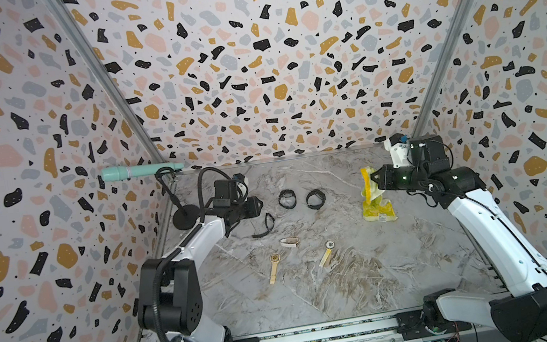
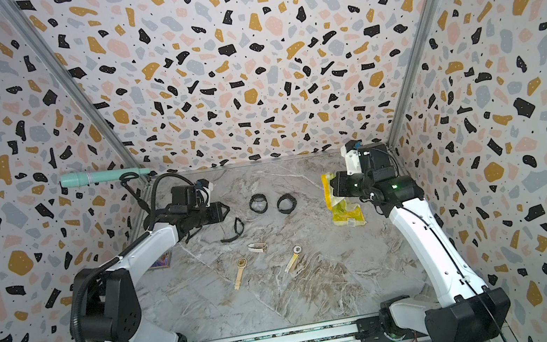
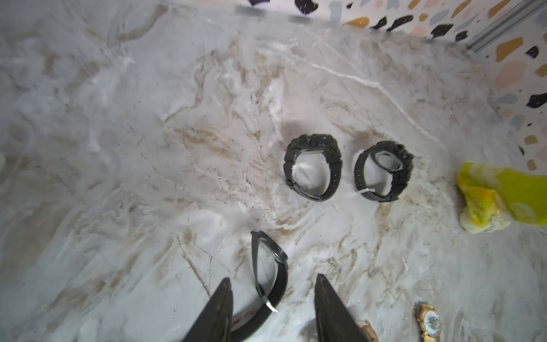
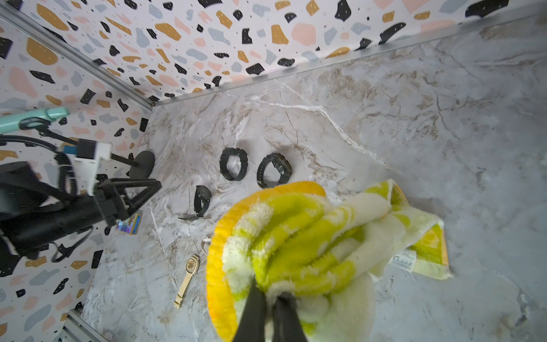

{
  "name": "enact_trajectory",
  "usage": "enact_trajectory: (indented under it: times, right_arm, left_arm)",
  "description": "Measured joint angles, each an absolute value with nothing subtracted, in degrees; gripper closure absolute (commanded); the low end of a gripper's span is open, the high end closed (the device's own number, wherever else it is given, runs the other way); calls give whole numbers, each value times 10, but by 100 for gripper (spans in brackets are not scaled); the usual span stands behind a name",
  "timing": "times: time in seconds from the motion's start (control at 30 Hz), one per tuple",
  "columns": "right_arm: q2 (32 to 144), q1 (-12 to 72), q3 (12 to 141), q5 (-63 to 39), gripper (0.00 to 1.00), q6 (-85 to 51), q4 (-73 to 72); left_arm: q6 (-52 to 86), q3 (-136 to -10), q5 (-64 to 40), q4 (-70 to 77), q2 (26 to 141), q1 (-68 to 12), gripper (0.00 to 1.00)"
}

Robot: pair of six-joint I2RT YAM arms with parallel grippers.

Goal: Wipe the watch dial
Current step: Place the watch at the center of the board, then hold the watch at the center of the board.

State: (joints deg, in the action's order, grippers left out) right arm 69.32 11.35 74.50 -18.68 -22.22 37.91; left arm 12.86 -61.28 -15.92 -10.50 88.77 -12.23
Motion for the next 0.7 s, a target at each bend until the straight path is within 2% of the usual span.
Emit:
enact_trajectory:
  times: [0.17,0.47,0.7]
  right_arm:
    - [693,114,690,-197,100,-231,366]
    - [702,114,624,-207,100,-244,344]
    - [702,114,586,-208,100,-246,337]
  left_arm:
    - [149,-571,-149,-108,815,-160,56]
    - [230,-480,-96,-96,757,-329,56]
    - [315,-447,-22,-64,731,-427,56]
